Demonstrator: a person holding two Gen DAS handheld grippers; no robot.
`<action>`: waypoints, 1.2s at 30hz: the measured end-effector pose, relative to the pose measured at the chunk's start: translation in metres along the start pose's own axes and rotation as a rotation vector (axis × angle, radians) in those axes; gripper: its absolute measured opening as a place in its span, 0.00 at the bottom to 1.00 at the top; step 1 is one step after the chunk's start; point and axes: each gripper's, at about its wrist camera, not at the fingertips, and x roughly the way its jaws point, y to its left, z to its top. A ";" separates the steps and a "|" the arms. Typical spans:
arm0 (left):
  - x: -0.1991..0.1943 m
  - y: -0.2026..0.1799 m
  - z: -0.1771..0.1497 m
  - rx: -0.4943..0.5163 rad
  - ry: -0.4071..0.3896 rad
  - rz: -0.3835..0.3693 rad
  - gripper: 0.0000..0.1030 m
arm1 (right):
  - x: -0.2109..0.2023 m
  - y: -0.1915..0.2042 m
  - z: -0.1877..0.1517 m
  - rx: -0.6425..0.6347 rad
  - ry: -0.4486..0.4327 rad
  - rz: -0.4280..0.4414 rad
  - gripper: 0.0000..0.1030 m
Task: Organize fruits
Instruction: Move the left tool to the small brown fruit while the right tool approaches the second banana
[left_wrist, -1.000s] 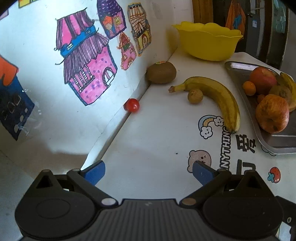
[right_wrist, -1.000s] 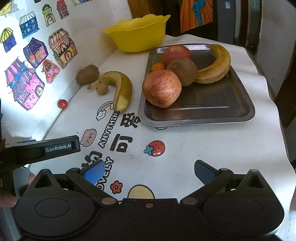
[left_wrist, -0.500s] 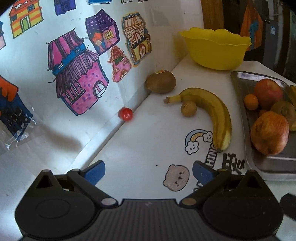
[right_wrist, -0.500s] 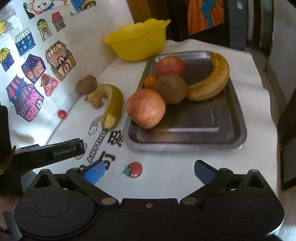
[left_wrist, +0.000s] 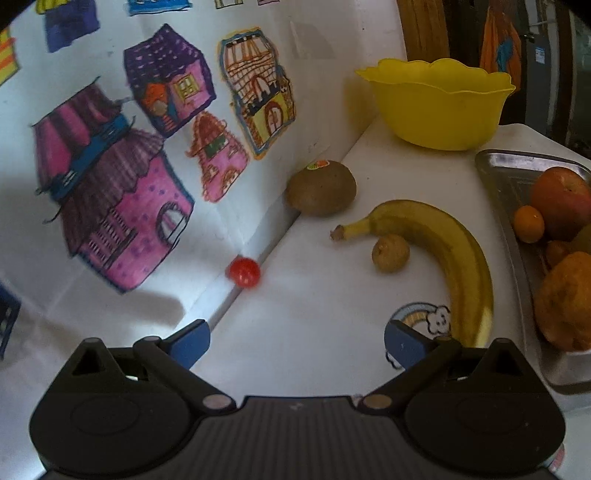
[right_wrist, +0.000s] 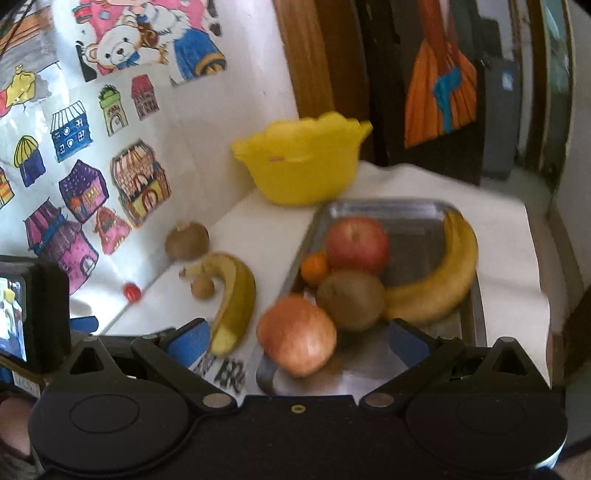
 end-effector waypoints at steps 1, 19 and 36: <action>0.001 0.001 0.001 0.005 -0.007 -0.008 0.99 | 0.004 0.001 0.004 -0.012 -0.011 -0.003 0.99; 0.031 -0.005 0.020 0.115 -0.134 -0.308 0.97 | 0.081 0.037 0.065 -0.117 0.055 0.076 0.88; 0.061 0.000 0.028 0.021 -0.129 -0.412 0.54 | 0.130 0.051 0.066 -0.142 0.171 0.037 0.65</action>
